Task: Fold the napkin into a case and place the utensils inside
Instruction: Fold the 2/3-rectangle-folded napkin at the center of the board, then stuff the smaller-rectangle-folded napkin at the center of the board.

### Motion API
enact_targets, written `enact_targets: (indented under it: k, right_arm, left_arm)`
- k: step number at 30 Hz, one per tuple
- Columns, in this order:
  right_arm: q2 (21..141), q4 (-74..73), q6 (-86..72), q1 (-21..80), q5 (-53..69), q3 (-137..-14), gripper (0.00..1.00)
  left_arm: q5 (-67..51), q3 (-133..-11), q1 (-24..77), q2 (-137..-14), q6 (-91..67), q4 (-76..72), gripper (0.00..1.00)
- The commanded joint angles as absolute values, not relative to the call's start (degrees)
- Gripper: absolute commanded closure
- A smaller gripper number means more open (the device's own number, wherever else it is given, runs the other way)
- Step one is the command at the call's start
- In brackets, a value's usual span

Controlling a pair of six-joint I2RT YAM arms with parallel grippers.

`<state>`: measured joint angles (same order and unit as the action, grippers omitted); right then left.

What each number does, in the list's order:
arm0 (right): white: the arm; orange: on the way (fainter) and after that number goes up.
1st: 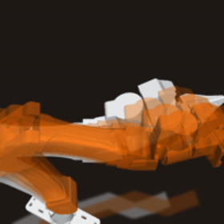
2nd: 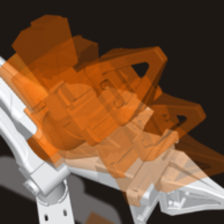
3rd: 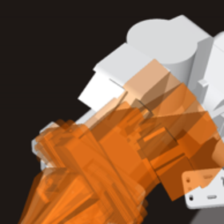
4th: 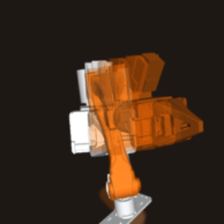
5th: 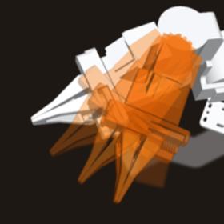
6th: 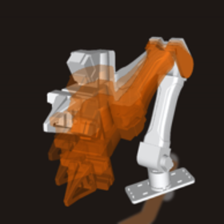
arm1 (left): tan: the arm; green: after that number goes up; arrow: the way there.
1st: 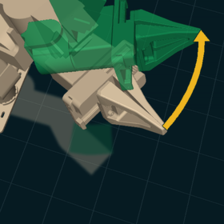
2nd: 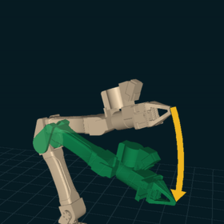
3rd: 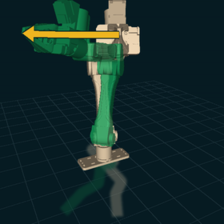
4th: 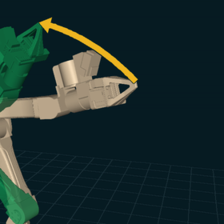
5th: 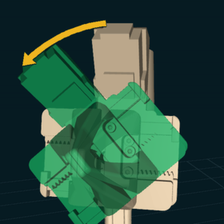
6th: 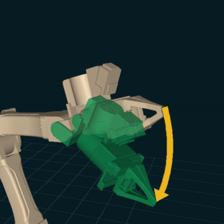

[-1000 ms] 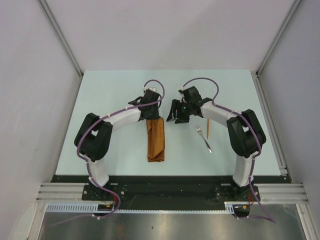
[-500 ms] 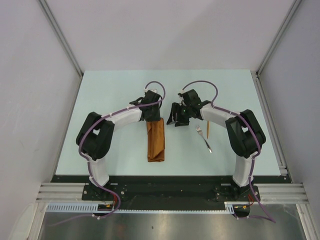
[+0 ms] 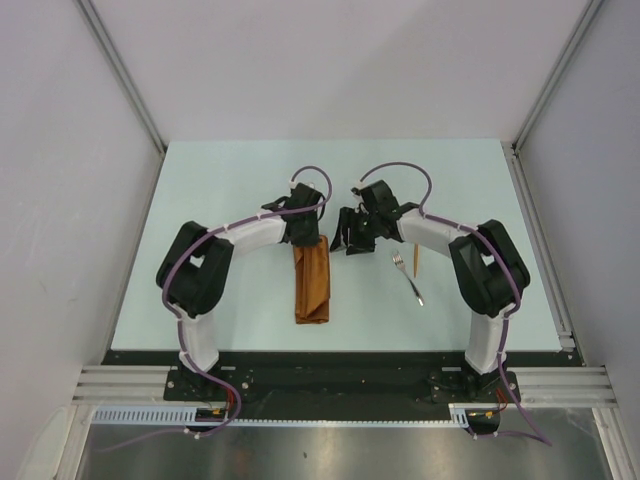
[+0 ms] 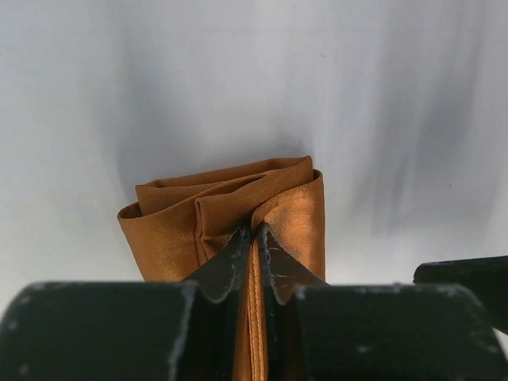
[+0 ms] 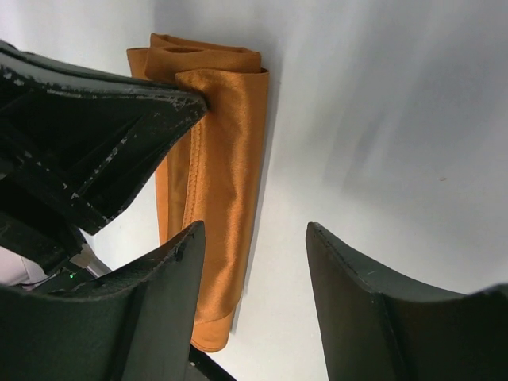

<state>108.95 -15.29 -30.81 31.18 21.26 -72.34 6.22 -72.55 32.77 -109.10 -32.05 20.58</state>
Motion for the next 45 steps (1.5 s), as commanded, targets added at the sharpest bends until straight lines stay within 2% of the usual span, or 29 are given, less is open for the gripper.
enact_targets:
  k: [1, 5, 11, 21, 27, 45]
  right_arm:
    - [107.58, -13.45, -29.62, 32.87, 21.18, -73.21, 0.42]
    - [108.19, -11.70, -29.88, 34.10, 21.18, -73.39, 0.43]
    - [110.73, -8.53, -30.94, 34.80, 22.06, -74.18, 0.53]
    - [116.01, -2.82, -33.31, 35.77, 24.35, -78.49, 0.71]
    - [117.86, -0.62, -34.10, 36.56, 25.05, -79.63, 0.79]
    - [124.36, 5.80, -33.49, 38.93, 24.87, -82.09, 0.85]
  left_arm:
    - [7.90, -72.51, 32.70, -106.53, -32.52, 20.39, 0.90]
    - [8.09, -71.46, 32.52, -103.80, -31.91, 20.74, 0.94]
    - [7.48, -69.70, 31.20, -102.04, -32.08, 21.18, 1.00]
    - [6.50, -67.85, 29.18, -101.78, -32.08, 20.74, 1.00]
    - [5.89, -67.24, 28.65, -100.81, -31.82, 20.48, 0.97]
    - [4.31, -68.29, 26.28, -99.93, -32.61, 22.15, 0.80]
